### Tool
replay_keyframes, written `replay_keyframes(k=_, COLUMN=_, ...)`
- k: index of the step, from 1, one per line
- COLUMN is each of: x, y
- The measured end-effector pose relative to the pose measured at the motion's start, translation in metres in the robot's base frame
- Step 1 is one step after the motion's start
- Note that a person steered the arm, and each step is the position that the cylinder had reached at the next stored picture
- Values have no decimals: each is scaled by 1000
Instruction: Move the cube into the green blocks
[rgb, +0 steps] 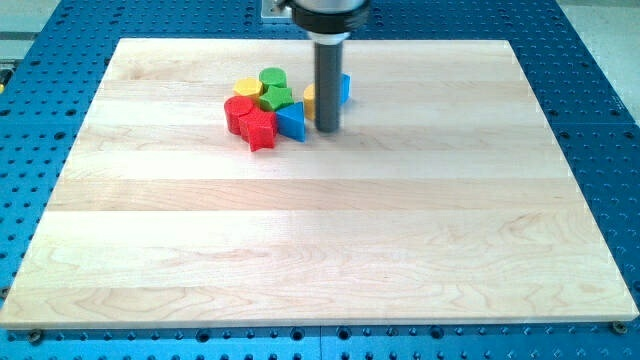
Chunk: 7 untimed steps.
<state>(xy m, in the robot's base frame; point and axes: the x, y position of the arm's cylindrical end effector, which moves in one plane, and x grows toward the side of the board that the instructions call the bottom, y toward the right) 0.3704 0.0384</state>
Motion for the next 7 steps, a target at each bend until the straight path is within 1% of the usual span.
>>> replay_keyframes(k=1, x=-23, y=48)
replay_keyframes(k=2, x=-52, y=54)
replay_keyframes(k=4, x=-54, y=14)
replay_keyframes(k=6, x=-55, y=3)
replay_keyframes(k=7, x=-75, y=5)
